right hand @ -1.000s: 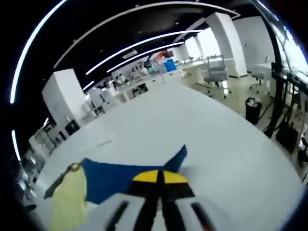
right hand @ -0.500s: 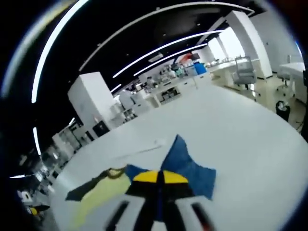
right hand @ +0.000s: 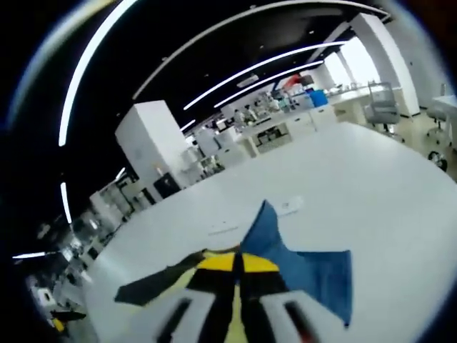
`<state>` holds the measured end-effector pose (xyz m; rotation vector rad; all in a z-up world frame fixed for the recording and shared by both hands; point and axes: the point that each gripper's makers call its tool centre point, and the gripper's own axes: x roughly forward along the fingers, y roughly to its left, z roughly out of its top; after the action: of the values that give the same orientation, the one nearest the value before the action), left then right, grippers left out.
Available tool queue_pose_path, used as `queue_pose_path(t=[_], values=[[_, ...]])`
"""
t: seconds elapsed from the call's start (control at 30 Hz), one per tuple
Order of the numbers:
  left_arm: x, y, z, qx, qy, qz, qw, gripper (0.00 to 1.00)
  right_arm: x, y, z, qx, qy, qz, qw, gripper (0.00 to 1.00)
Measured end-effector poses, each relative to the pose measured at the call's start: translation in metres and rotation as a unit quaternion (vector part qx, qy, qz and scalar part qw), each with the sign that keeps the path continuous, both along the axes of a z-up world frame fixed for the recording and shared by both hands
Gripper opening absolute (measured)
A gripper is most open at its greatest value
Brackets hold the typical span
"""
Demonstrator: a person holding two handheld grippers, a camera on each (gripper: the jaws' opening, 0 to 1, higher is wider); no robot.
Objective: Fold the garment on the visible template until the final outline fits inside the template.
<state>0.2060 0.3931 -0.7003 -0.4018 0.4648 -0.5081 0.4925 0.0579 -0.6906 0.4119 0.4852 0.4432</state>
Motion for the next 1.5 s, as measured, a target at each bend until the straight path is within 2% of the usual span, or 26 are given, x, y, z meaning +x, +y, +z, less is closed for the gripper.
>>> queue_pose_path(t=[0.1, 0.43, 0.73, 0.83, 0.97, 1.3, 1.43, 1.5], values=[[-0.006, 0.008, -0.003, 0.006, 0.003, -0.005, 1.0000, 0.74, 0.006, 0.023, 0.003, 0.005, -0.002, 0.007, 1.0000, 0.00], [-0.010, 0.031, -0.013, -0.019, 0.013, -0.003, 0.9997, 0.73, 0.009, 0.105, -0.001, 0.005, 0.000, 0.036, 0.9993, 0.00], [-0.005, 0.052, -0.021, -0.034, 0.021, 0.008, 0.9992, 0.72, 0.015, 0.174, -0.022, -0.001, 0.019, 0.071, 0.9973, 0.00], [-0.004, 0.055, -0.026, -0.038, 0.027, 0.009, 0.9988, 0.72, 0.012, 0.194, -0.030, 0.004, 0.027, 0.084, 0.9961, 0.00], [0.000, 0.060, -0.031, -0.045, 0.032, 0.013, 0.9984, 0.72, 0.004, 0.219, -0.044, -0.012, 0.037, 0.110, 0.9932, 0.00], [0.005, 0.062, -0.042, -0.060, 0.045, 0.019, 0.9970, 0.71, 0.010, 0.237, -0.082, -0.027, 0.067, 0.127, 0.9892, 0.00], [0.005, 0.063, -0.047, -0.059, 0.050, 0.020, 0.9968, 0.71, 0.000, 0.248, -0.094, -0.030, 0.082, 0.137, 0.9868, 0.00], [0.006, 0.065, -0.050, -0.066, 0.054, 0.025, 0.9961, 0.71, 0.003, 0.251, -0.101, -0.030, 0.087, 0.138, 0.9861, 0.00]])
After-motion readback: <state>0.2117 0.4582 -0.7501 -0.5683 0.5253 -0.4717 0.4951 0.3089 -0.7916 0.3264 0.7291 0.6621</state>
